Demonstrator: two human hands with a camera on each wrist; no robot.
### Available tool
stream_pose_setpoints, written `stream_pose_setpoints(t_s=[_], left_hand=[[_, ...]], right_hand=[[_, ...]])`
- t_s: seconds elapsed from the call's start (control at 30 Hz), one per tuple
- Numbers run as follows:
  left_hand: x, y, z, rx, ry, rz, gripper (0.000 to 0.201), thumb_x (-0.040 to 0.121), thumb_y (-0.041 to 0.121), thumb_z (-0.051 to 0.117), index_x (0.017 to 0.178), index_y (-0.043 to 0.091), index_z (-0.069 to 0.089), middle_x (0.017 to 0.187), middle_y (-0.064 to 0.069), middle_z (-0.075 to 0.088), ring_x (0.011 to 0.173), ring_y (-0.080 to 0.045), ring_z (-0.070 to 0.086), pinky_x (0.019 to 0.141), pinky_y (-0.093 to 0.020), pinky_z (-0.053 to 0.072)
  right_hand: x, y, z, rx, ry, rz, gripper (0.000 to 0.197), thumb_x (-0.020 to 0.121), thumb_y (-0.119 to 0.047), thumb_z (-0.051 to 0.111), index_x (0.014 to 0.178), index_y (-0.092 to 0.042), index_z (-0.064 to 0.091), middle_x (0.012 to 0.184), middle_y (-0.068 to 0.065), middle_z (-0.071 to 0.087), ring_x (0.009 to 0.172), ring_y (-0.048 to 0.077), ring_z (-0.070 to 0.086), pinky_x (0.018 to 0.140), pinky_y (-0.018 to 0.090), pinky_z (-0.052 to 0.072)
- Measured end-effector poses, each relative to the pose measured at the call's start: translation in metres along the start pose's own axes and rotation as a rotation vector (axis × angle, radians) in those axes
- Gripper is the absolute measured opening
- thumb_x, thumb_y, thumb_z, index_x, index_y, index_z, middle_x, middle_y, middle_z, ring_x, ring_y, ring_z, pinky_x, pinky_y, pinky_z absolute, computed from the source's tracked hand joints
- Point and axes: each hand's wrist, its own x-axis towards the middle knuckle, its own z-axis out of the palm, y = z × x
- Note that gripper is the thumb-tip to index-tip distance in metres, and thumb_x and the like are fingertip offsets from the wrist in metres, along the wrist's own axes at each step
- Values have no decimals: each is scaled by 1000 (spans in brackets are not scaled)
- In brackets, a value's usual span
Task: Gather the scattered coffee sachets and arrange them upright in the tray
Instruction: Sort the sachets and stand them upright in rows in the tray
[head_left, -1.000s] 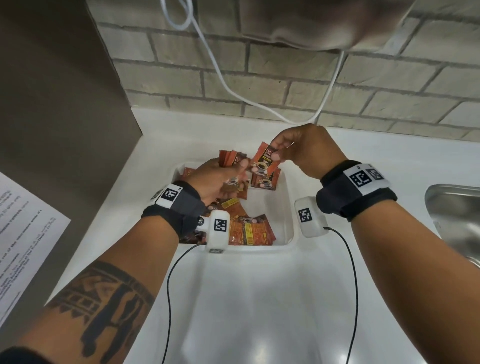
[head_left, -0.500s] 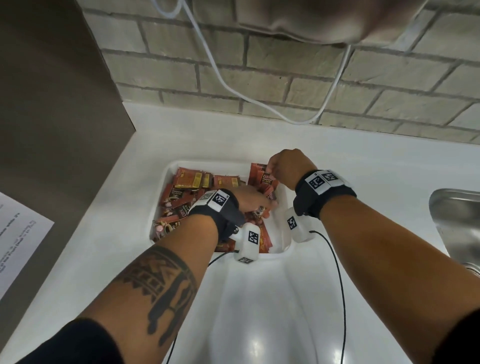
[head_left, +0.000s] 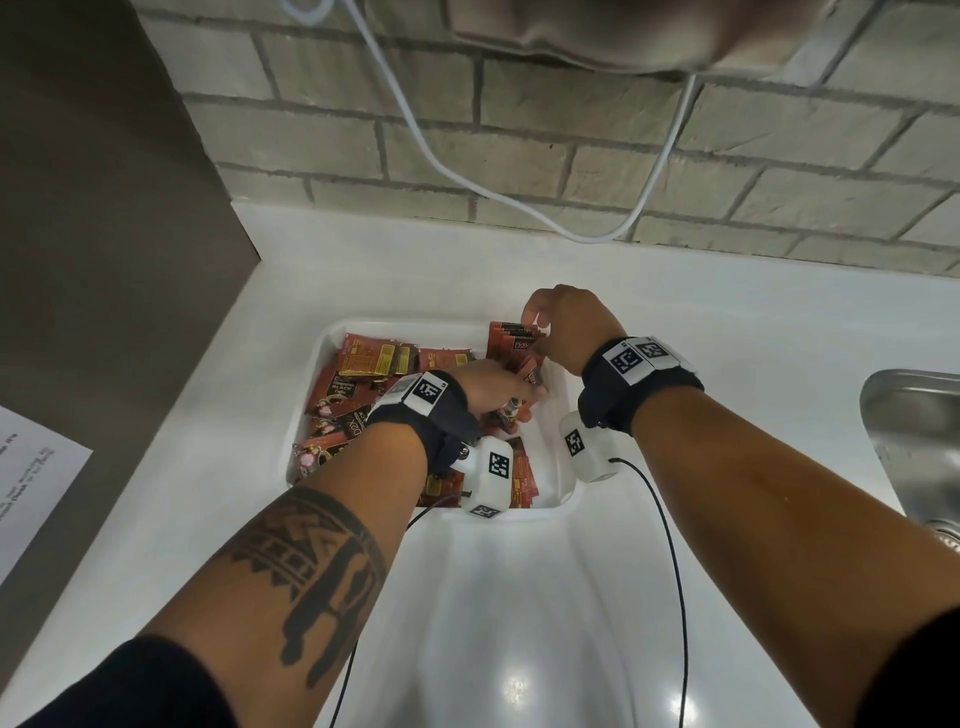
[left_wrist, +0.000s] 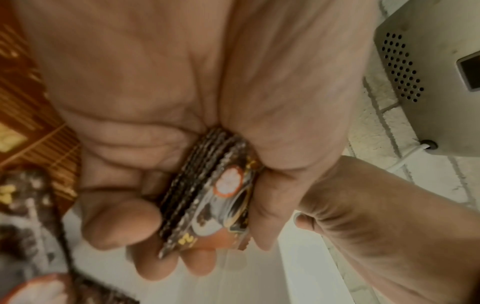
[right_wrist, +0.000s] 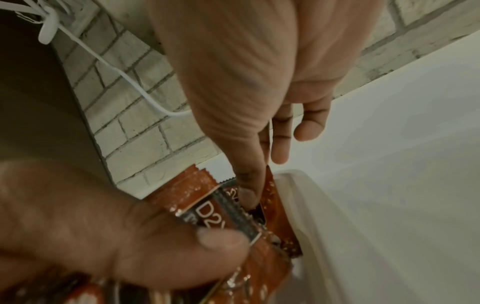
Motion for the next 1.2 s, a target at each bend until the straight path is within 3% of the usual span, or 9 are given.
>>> stream_pose_setpoints(t_s=[0.2, 0.4, 0.6, 0.77, 0.83, 0.93, 1.03, 1.2], left_hand=[[3, -3, -2, 27, -5, 11, 34, 96, 32, 65, 119, 7, 64, 99, -10, 69, 75, -19, 62, 49, -24, 50], [3, -4, -4, 20, 0, 37, 35, 96, 31, 65, 119, 5, 64, 97, -9, 69, 72, -18, 61, 46, -23, 49], [5, -8, -9, -44, -15, 55, 39, 94, 28, 69, 122, 1, 63, 100, -13, 70, 82, -24, 62, 63, -30, 53], [5, -9, -11, -87, -1, 105, 36, 92, 25, 71, 119, 2, 65, 100, -14, 71, 85, -26, 65, 65, -30, 54], [5, -10, -11, -112, -26, 128, 38, 93, 24, 71, 122, 0, 64, 96, -13, 70, 85, -26, 64, 63, -29, 53], [4, -13, -13, -169, -71, 178, 40, 92, 20, 72, 125, -1, 64, 97, -13, 69, 86, -25, 66, 63, -27, 55], [-1, -15, -16, -244, -86, 234, 39, 89, 15, 74, 123, -2, 65, 106, -17, 71, 91, -25, 70, 68, -26, 58], [-7, -16, -18, -245, -35, 312, 46, 79, 20, 84, 120, 7, 68, 110, -13, 75, 99, -27, 74, 64, -25, 58]], right_hand=[[-3, 1, 2, 26, 1, 19, 34, 82, -12, 73, 112, -24, 62, 102, -3, 54, 88, 15, 52, 75, 26, 41], [-5, 1, 0, 36, -2, 32, 43, 80, -17, 79, 118, -23, 61, 104, -3, 52, 91, 15, 52, 78, 27, 43], [-13, 2, -14, 65, 24, 30, 45, 81, -18, 79, 121, -23, 61, 111, -1, 52, 93, 13, 50, 83, 27, 44], [-24, 3, -26, 140, 65, 31, 30, 86, -19, 75, 114, -21, 65, 111, 0, 56, 90, 12, 52, 79, 22, 38], [-30, 2, -30, 194, 62, 27, 19, 88, -22, 73, 106, -21, 68, 106, -3, 61, 82, 7, 53, 72, 17, 37], [-39, -1, -32, 269, -54, 16, 16, 86, -29, 76, 99, -21, 71, 98, -8, 69, 76, -1, 55, 65, 15, 37], [-44, -3, -29, 318, -155, 47, 21, 82, -30, 79, 99, -21, 71, 95, -6, 70, 84, 7, 60, 69, 20, 41], [-45, -4, -28, 438, -115, 100, 18, 79, -26, 82, 91, -21, 68, 91, -3, 72, 83, 13, 64, 69, 24, 45]])
